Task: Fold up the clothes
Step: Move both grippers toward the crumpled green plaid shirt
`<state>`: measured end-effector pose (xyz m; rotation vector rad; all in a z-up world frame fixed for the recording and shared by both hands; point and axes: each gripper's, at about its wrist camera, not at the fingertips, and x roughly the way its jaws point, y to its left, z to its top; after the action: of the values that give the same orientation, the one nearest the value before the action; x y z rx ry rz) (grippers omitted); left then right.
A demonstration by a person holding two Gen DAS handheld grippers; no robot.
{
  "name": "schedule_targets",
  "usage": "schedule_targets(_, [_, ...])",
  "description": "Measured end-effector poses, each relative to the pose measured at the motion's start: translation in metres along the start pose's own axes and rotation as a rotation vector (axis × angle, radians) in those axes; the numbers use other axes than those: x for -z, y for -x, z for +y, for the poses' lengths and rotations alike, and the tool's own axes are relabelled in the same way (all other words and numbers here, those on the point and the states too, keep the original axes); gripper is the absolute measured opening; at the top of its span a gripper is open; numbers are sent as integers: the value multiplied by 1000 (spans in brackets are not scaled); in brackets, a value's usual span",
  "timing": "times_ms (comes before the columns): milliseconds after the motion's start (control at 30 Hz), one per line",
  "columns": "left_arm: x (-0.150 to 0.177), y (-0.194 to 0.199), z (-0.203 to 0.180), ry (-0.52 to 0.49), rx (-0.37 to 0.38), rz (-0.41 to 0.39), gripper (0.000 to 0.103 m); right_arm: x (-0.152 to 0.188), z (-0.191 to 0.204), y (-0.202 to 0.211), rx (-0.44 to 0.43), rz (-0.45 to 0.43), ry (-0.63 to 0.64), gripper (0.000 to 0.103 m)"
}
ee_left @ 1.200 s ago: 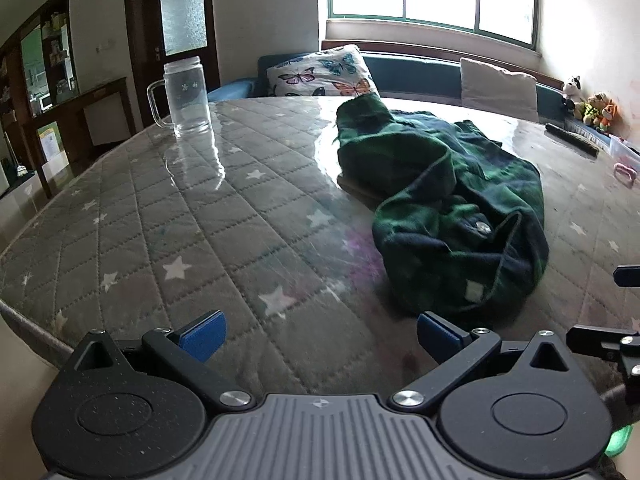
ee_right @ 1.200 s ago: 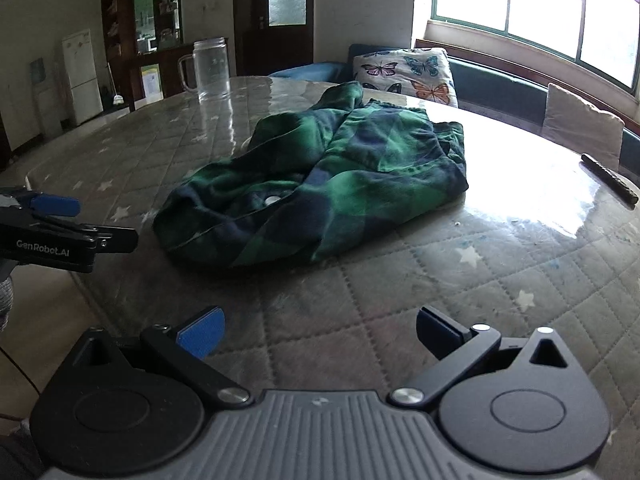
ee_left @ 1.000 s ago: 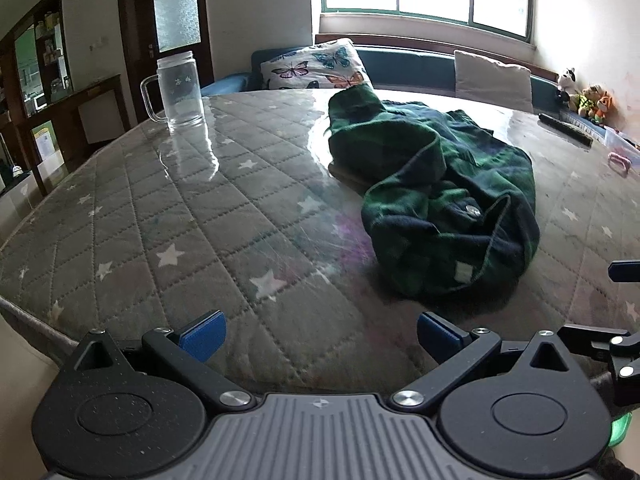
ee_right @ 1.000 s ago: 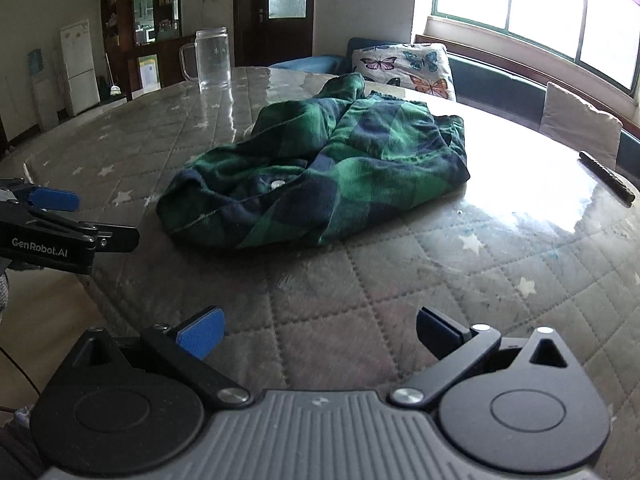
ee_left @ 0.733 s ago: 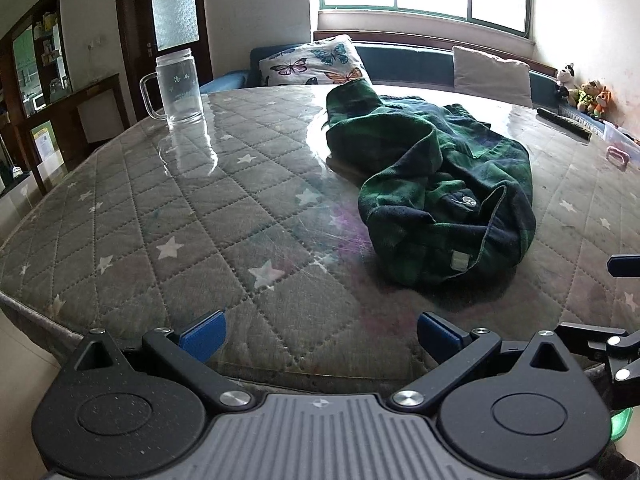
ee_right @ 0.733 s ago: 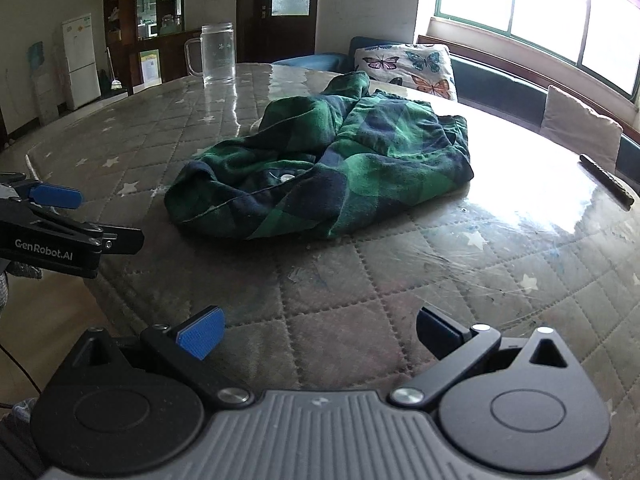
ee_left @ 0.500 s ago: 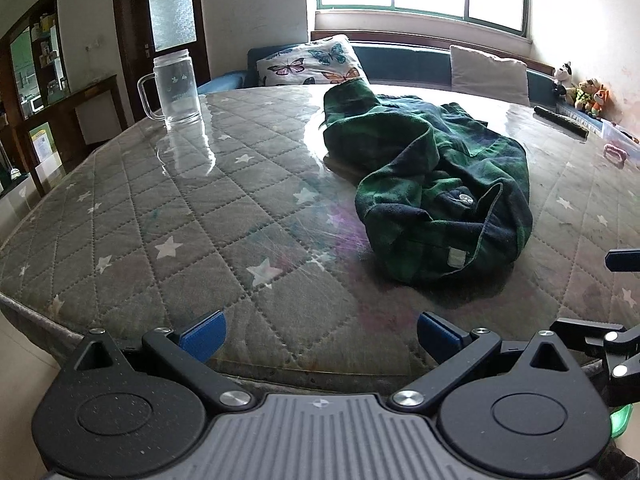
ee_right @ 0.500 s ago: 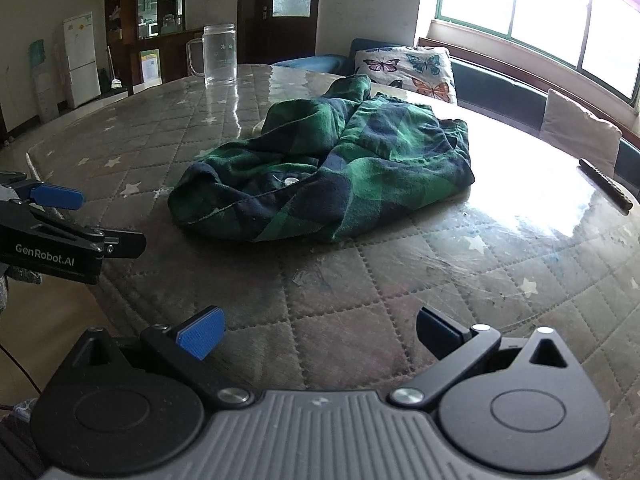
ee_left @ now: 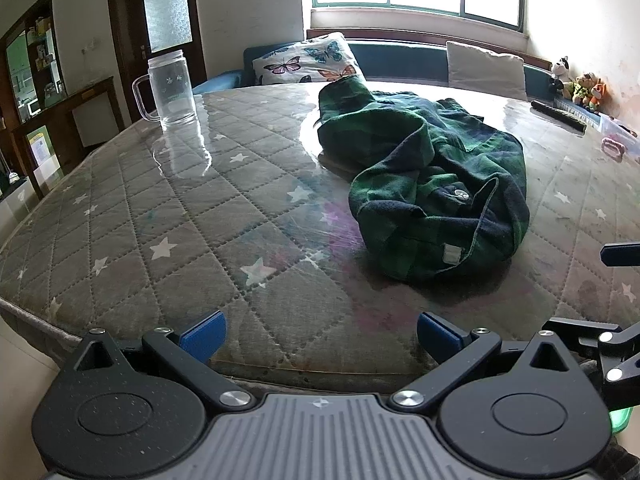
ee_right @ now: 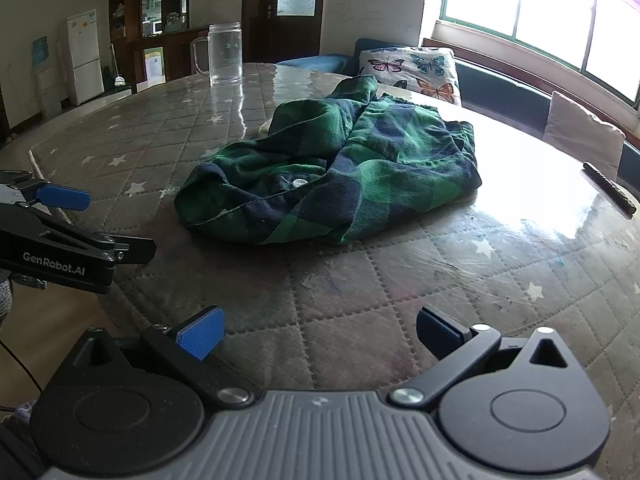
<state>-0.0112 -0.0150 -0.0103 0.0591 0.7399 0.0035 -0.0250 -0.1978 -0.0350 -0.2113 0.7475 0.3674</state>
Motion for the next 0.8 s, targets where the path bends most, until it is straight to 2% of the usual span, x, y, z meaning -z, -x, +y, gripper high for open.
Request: schedule_targets(800, [-10,-8,5,-13,2,14,103,-11,3,-11,-22,18,21,103])
